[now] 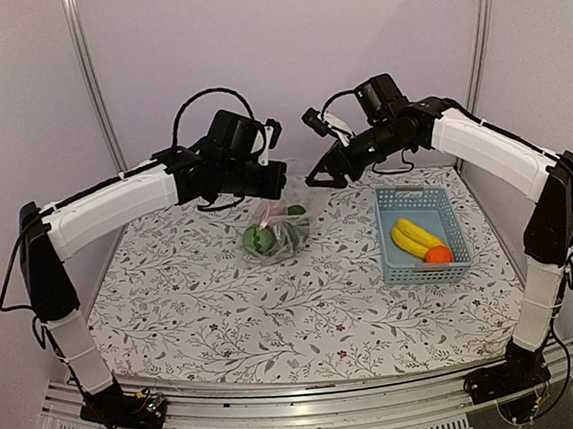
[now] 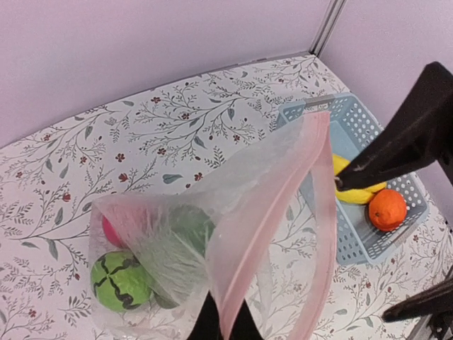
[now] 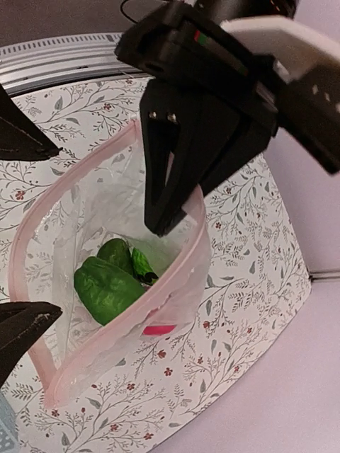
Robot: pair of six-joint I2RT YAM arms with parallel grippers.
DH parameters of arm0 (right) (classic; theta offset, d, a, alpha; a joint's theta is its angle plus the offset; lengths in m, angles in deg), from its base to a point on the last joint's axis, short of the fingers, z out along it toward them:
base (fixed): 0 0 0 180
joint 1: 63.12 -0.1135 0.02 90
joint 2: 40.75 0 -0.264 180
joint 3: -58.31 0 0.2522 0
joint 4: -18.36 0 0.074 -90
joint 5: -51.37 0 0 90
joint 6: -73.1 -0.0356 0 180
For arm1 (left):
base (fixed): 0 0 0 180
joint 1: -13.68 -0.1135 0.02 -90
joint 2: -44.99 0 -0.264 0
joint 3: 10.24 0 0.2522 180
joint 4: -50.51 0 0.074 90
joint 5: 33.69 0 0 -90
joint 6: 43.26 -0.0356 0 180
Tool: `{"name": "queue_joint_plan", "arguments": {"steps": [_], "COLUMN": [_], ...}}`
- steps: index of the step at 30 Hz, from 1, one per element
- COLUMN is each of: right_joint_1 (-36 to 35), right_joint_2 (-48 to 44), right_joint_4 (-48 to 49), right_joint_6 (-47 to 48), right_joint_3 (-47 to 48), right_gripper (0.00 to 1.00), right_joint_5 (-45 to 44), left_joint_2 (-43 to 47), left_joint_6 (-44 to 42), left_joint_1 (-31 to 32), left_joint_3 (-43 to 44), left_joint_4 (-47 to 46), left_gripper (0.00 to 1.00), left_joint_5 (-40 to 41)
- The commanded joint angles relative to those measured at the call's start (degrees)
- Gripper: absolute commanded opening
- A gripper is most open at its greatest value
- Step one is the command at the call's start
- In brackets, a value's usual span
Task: Place the food in the zip-top bag and seal the zipper
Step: Place the fake vegetable in the zipper food storage bag, then adjust the zipper food storage bag at the center of the board.
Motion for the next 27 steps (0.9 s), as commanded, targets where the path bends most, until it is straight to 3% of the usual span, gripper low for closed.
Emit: {"name": "queue_joint_plan", "arguments": {"steps": [1,5,8,20,24,27], "right_joint_1": [-0.2,-0.2,-0.5,-6.3,-7.0,-7.0], "right_joint_2": [-5.6,-10.9,-11.9,-3.1,-0.5,0.5], "right_joint_4": [-4.6,-2.2,-3.4,-3.0,-1.4,0.6], "right_joint_6": [21.1,36.5,43.6,53.8,54.7,54.1], "right_joint_3": [-4.2,-12.7,-12.3,-8.4,-8.6,-8.6], "right_gripper": [0.62,0.53,0.53,0.57,0.52,0.42], "right_joint_5": [7.9,5.2,4.2,-6.2,-9.9,-13.0], "left_joint_2": [-1.1,-0.7,-0.4,0.7,1.6,2.4], "left_joint_6": [-3.2,-5.6,-6.4,-6.1,-5.7,-5.3], "left_joint_1": [0.3,0.1,0.0,-1.0,-1.5,-1.8], "left_joint_3": [1.1,1.2,1.1,0.6,-0.5,-1.8], "left_joint_4": [1.3,2.4,2.7,2.4,1.6,0.8], "left_gripper": [0.00,0.00,0.00,0.00,0.00,0.00], "left_joint_5": [1.9,1.7,0.8,-3.9,-4.5,-4.9]}}
